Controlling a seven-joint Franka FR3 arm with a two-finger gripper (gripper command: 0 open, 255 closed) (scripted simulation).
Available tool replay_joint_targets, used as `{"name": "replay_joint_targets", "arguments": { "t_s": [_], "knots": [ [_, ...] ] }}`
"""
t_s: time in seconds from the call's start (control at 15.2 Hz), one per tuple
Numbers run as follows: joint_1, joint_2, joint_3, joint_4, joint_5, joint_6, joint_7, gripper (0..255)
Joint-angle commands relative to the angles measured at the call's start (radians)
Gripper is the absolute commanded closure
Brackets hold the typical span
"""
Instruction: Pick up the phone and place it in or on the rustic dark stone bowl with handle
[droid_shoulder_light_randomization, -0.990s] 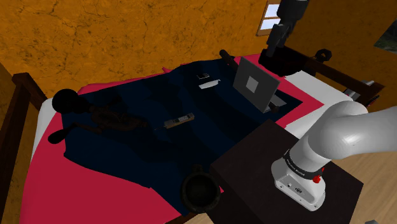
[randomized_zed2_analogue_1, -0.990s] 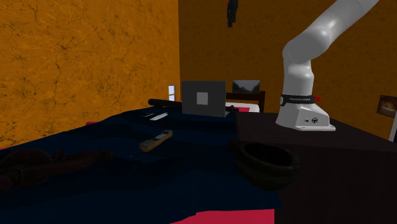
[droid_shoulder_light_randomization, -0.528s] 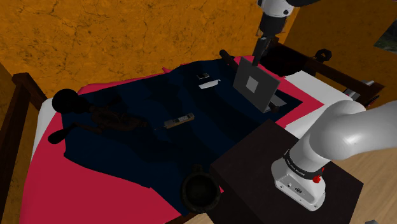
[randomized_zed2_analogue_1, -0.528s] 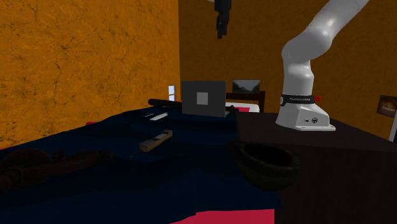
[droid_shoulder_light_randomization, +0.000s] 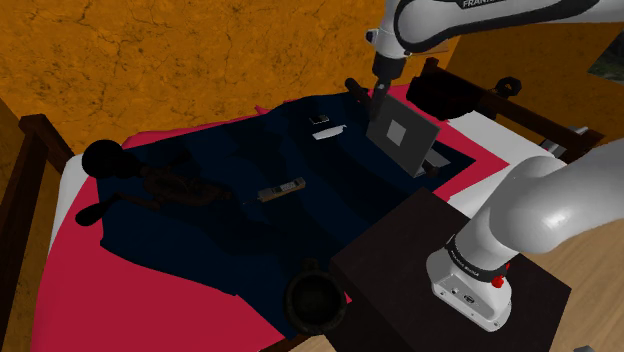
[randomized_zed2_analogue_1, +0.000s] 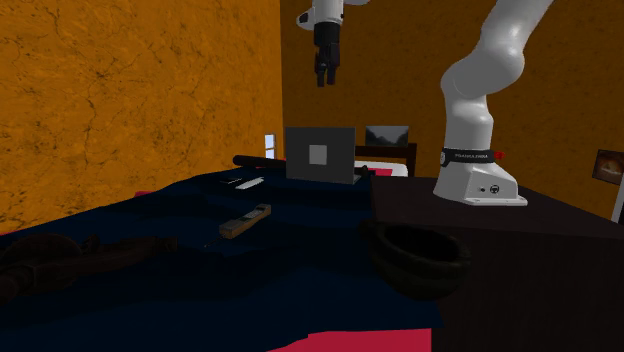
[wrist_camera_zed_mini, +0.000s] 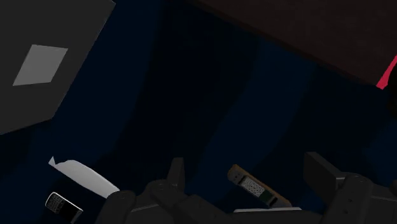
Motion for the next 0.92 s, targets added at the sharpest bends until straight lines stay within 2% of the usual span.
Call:
{"name": "replay_joint_targets", "arguments": {
  "t_s": [0.0,0.46,0.86],
  "knots": [
    [0.018,0.07,-0.008,0.005,0.004,0.068,-0.045,0],
    [0.073,0.312,-0.02,0.048,0.035,0.268,-0.198,0],
    [0.107,0.526,-0.004,0.124,0.076,0.404,-0.333,0]
  ]
}}
